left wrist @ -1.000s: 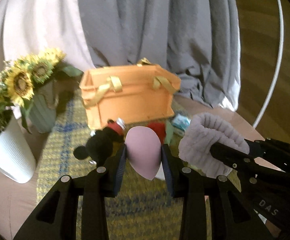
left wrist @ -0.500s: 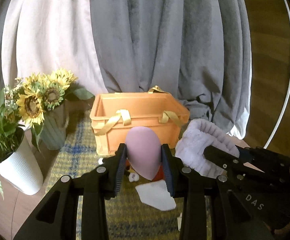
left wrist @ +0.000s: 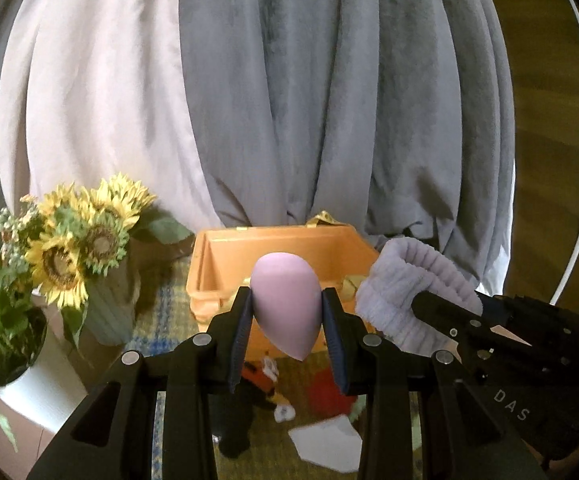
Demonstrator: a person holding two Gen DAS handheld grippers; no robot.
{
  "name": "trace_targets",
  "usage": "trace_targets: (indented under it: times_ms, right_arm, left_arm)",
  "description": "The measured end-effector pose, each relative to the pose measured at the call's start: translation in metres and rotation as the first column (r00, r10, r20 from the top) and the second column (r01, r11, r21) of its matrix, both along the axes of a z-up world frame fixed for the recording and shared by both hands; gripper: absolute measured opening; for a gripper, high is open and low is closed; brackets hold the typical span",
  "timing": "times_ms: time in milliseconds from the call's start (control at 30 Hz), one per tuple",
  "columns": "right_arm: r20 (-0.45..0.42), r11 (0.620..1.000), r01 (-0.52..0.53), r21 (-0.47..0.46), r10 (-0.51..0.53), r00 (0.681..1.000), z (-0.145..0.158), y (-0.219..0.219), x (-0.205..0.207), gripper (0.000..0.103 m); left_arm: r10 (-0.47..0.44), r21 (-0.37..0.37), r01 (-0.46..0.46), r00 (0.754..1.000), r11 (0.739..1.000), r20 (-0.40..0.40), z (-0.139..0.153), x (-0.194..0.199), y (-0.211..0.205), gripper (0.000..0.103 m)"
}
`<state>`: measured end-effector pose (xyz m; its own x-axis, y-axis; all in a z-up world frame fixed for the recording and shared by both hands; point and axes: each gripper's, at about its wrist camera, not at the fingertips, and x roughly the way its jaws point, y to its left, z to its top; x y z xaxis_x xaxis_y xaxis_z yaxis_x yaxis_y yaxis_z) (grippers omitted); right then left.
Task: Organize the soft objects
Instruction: 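Carry the pink sponge and lavender headband over the orange crate with both tools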
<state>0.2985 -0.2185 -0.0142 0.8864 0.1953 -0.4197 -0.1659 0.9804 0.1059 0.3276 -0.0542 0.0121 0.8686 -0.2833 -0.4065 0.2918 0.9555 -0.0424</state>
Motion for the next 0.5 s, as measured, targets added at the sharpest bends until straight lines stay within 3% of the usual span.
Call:
trace_targets:
  times_ms: [367, 500]
  right_arm:
    - [0.009, 0.999, 0.048, -0.004, -0.048, 0.999, 0.016, -0.009, 0.055, 0.026]
    - [-0.008, 0.998, 0.063, -0.015, -0.063, 0.998, 0.019, -0.012, 0.077, 0.026]
  left_arm:
    - [0.017, 0.0, -0.017, 0.998, 1.0, 0.054, 0.015, 0.049, -0.004, 0.035]
    - [0.023, 0.001, -0.023, 0.999, 1.0, 0.035, 0.014, 0.072, -0.006, 0.035]
